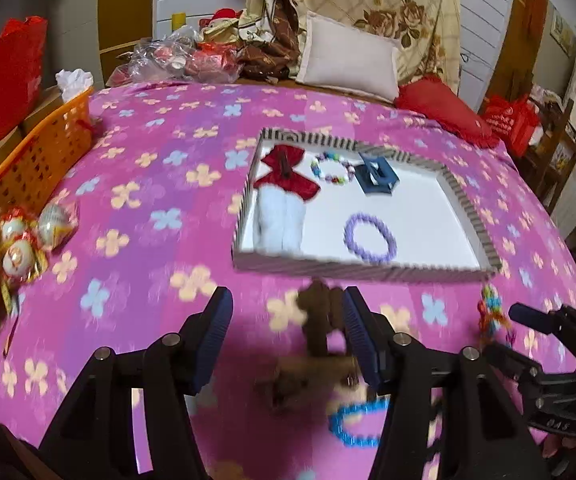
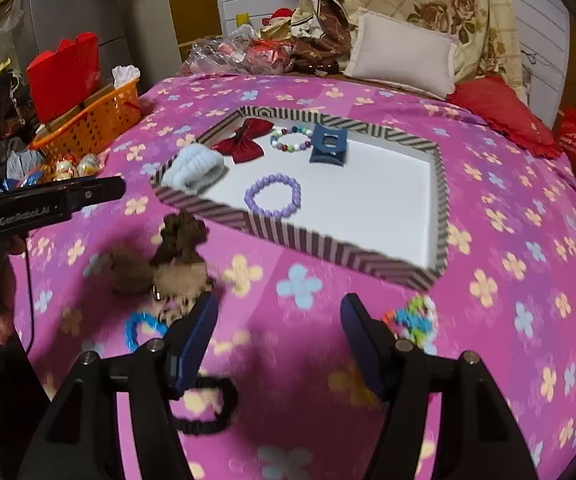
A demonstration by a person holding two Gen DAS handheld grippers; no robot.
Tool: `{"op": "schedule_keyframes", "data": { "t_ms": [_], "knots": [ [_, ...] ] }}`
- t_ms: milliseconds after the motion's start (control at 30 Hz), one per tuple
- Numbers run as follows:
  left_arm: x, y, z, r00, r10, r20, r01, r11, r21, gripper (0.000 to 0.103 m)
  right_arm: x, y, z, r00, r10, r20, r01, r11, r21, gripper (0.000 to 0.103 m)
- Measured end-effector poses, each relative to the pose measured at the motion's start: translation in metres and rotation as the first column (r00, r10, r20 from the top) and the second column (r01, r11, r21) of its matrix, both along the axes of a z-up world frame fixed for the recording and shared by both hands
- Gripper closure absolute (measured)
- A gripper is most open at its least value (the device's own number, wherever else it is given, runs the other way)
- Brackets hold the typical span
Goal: Organize jewelry
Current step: 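Move both grippers back from the tray toward the brown bows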
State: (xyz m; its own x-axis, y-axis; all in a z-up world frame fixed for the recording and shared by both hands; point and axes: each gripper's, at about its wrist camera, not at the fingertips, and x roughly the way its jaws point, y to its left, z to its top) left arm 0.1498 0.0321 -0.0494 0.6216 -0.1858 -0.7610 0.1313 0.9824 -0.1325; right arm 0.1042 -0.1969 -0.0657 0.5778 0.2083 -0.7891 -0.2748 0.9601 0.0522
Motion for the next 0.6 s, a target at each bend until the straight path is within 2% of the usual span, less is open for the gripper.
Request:
{"op": "schedule_keyframes", "data": {
  "t_ms": [200, 467, 600],
  "knots": [
    [-0.033, -0.006, -0.008, 1.000, -0.004, -0.011, 0.005, 0.999, 0.045, 0.060, -0.022, -0.005, -0.011, 1.000, -0.019, -0.023, 0.019, 1.000, -0.021, 0.036],
    [-0.060, -0.013, -0.009, 1.000, 0.000, -0.002, 0.000, 0.995, 0.104, 0.060, -0.044, -0.013, -0.008, 0.999, -0.032, -0.022, 0.032, 0.999, 0.010, 0.036],
    [-0.068, -0.016, -0.010, 1.000, -0.005, -0.008, 0.006, 0.993, 0.118, 0.067, -0.052, -0.012, -0.004, 0.999, -0.028, -0.017, 0.028, 0.999, 0.021, 0.036]
  ]
}}
